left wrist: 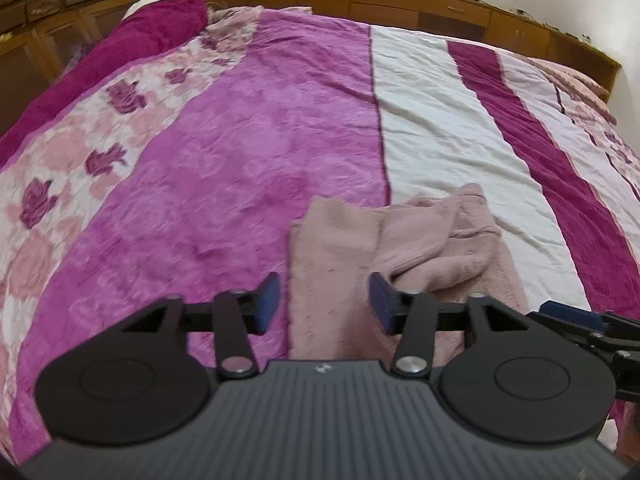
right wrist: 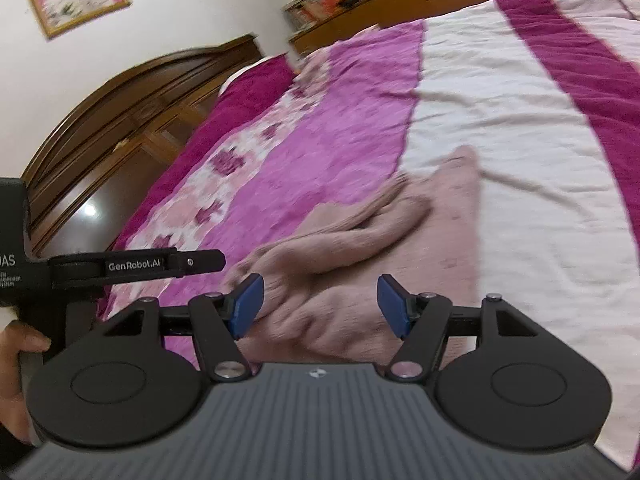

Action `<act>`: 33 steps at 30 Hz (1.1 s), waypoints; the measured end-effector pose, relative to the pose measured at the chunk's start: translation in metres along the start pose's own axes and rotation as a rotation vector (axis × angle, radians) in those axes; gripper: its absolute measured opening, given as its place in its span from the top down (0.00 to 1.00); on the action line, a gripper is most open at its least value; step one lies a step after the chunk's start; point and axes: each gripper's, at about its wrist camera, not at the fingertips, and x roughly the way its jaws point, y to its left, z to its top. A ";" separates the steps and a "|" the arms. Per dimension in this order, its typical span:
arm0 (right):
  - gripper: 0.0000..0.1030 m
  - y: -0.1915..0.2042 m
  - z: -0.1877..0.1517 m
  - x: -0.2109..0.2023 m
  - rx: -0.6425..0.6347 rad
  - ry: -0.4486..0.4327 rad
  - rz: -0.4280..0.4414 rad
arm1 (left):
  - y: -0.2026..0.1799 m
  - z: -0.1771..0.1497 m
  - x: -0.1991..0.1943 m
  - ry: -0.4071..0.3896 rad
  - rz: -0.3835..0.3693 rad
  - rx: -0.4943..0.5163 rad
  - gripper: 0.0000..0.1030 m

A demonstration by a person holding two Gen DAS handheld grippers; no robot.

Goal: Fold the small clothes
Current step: 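Grasp the folded cardigan edge with the left gripper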

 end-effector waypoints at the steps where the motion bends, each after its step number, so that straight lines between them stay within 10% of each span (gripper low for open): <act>1: 0.32 -0.004 0.001 -0.003 0.013 -0.002 -0.014 | -0.007 0.001 0.003 -0.005 -0.002 0.018 0.45; 12: 0.31 -0.038 -0.003 -0.019 0.106 -0.032 -0.080 | -0.057 0.003 0.036 0.046 -0.111 0.161 0.45; 25: 0.31 -0.061 -0.006 -0.014 0.175 -0.029 -0.091 | -0.081 -0.006 0.078 0.059 -0.058 0.372 0.45; 29: 0.31 -0.065 -0.007 -0.012 0.187 -0.028 -0.094 | -0.077 -0.008 0.080 0.022 -0.067 0.363 0.82; 33: 0.31 -0.066 -0.009 -0.012 0.192 -0.027 -0.092 | -0.049 0.003 0.073 -0.015 -0.075 0.196 0.84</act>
